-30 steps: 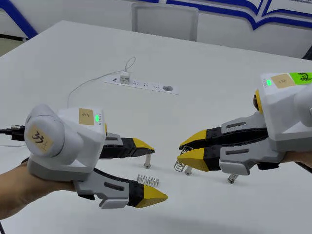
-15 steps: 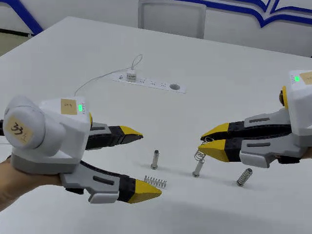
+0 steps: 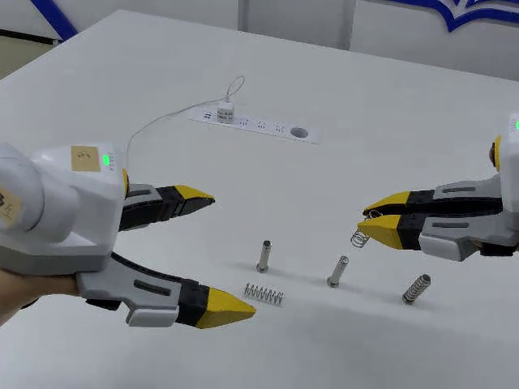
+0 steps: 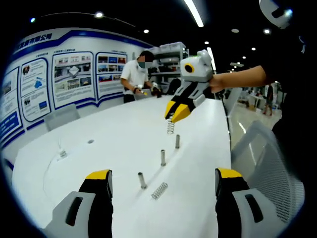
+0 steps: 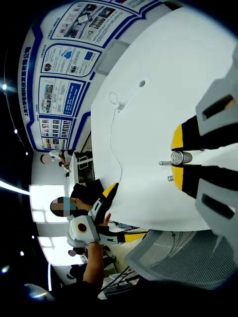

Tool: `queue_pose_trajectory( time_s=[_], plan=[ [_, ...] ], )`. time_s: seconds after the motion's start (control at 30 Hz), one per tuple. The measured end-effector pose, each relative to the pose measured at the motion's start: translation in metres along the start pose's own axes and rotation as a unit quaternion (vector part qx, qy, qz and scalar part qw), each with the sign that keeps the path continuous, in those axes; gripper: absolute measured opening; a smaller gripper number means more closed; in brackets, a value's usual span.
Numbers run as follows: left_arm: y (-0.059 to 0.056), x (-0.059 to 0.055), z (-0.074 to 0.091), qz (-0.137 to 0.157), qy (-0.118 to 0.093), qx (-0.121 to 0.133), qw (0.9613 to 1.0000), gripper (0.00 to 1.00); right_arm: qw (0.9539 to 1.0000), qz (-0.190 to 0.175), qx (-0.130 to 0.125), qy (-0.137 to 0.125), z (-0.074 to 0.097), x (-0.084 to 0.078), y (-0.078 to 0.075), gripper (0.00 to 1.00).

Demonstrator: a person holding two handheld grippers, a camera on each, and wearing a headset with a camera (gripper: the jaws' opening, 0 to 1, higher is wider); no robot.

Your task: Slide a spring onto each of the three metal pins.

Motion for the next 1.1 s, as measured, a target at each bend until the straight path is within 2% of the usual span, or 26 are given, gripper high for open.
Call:
queue_pose_trajectory(
  time_s=[0.37,0.43,0.5,0.67,0.9,1.0,1.1],
  plan=[
    [0.013,-0.006,0.009,0.009,0.007,0.025,0.9996,1.00,0.9997,-0.011,-0.019,0.012,-0.005,-0.012,-0.014,0.11],
    [0.017,-0.010,0.010,0.010,0.013,0.037,0.9992,1.00,0.9994,-0.015,-0.026,0.017,-0.006,-0.016,-0.017,0.11],
    [0.019,-0.010,0.010,0.008,0.011,0.044,0.9990,1.00,0.9992,-0.019,-0.030,0.018,-0.007,-0.019,-0.020,0.11],
    [0.019,-0.011,0.011,0.005,0.013,0.042,0.9990,1.00,0.9986,-0.025,-0.039,0.024,-0.013,-0.025,-0.025,0.11],
    [0.021,-0.011,0.011,0.007,0.011,0.046,0.9989,1.00,0.9982,-0.038,-0.036,0.027,-0.025,-0.034,-0.026,0.11],
    [0.017,-0.012,0.010,0.013,0.007,0.041,0.9991,1.00,0.9976,-0.043,-0.046,0.028,-0.030,-0.038,-0.029,0.11],
    [0.012,-0.016,0.009,0.011,0.014,0.033,0.9993,1.00,0.9970,-0.052,-0.049,0.027,-0.034,-0.041,-0.030,0.11]
  ],
)
Point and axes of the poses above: the centre of the closed fingertips' face, and the gripper's own axes: z roughly backward along the fingers, y roughly to its left, x roughly out of its top, the point moved 2 cm from there along z, roughly backward along the fingers, and after that the axes turned 5 degrees about x, right-handed, at the moved point
